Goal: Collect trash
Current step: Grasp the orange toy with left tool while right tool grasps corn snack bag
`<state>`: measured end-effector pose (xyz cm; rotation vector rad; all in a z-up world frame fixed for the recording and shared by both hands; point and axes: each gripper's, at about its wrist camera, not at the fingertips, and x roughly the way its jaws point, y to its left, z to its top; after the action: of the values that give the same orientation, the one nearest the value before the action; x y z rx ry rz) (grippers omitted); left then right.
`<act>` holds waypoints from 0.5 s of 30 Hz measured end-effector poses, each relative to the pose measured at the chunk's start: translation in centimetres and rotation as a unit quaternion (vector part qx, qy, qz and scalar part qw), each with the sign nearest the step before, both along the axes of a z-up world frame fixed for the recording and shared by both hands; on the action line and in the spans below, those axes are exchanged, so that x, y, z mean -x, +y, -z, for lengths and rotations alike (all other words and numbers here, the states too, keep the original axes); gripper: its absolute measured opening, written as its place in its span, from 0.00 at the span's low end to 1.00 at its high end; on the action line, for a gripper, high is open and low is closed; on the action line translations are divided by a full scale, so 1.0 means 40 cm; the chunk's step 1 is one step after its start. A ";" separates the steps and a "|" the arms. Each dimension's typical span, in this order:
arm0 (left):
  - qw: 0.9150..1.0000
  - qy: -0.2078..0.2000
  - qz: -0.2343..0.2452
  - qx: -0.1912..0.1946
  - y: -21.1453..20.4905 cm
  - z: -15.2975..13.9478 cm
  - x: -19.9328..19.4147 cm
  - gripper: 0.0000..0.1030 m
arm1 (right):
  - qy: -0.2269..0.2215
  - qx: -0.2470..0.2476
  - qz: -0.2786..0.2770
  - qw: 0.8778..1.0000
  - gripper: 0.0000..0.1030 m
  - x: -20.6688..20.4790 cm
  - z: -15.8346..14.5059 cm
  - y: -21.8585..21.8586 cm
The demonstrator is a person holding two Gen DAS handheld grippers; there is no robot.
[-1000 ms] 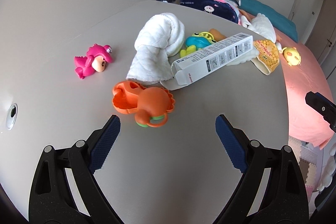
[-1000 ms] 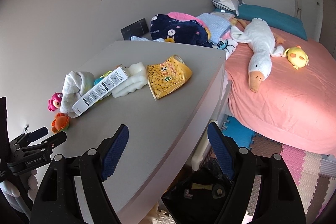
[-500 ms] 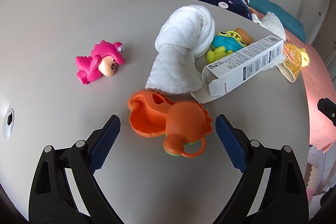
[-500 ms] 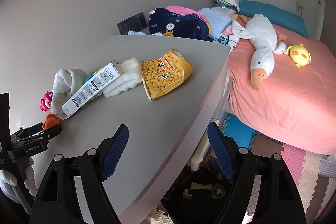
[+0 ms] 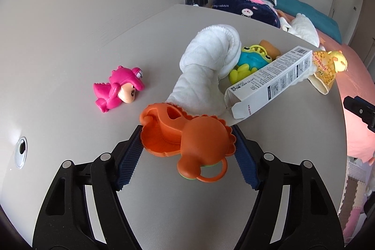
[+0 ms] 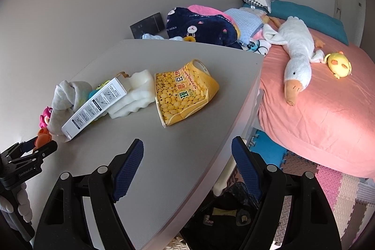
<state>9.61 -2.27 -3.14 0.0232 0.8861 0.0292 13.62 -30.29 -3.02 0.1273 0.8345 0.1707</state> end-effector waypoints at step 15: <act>1.000 -0.021 0.010 0.004 -0.012 -0.044 -0.033 0.69 | -0.032 0.020 0.014 0.999 0.75 -0.151 -0.007 -0.019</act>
<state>10.94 -2.75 -1.38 0.0237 0.8445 0.0070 19.68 -31.07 -2.74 0.0955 0.7718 0.1302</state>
